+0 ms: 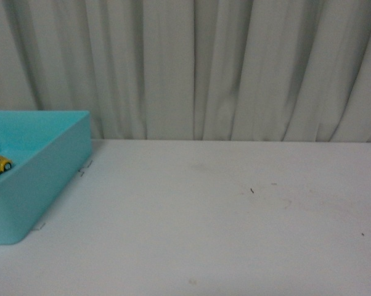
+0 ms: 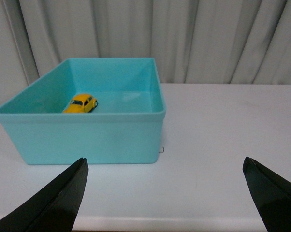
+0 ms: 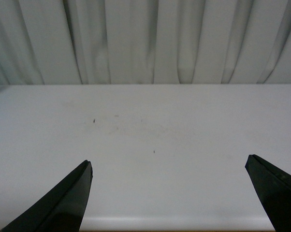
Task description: Wind up and store yellow beetle toy
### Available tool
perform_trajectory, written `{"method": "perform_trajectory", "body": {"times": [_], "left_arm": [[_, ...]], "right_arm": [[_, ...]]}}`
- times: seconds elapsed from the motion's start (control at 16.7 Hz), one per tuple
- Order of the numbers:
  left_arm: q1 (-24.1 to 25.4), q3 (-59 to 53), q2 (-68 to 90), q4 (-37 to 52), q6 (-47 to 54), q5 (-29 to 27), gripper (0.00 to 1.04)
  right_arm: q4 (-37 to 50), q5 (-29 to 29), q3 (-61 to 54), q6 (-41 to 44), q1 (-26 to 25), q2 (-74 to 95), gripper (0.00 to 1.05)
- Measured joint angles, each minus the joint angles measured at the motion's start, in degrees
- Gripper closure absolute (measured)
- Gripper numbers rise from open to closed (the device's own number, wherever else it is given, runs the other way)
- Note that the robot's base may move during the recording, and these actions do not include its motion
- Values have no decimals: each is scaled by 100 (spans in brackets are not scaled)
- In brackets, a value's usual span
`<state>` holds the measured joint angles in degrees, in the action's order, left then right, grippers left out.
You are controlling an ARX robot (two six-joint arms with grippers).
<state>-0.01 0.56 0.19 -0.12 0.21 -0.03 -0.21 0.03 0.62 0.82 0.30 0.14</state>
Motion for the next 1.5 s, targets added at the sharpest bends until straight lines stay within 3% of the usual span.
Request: {"method": "perform_trajectory", "body": {"times": [1.5], "left_arm": [[0,0,2,-20,-4,2,7]], "right_arm": [[-15,2,0,0,0,2,7]]}}
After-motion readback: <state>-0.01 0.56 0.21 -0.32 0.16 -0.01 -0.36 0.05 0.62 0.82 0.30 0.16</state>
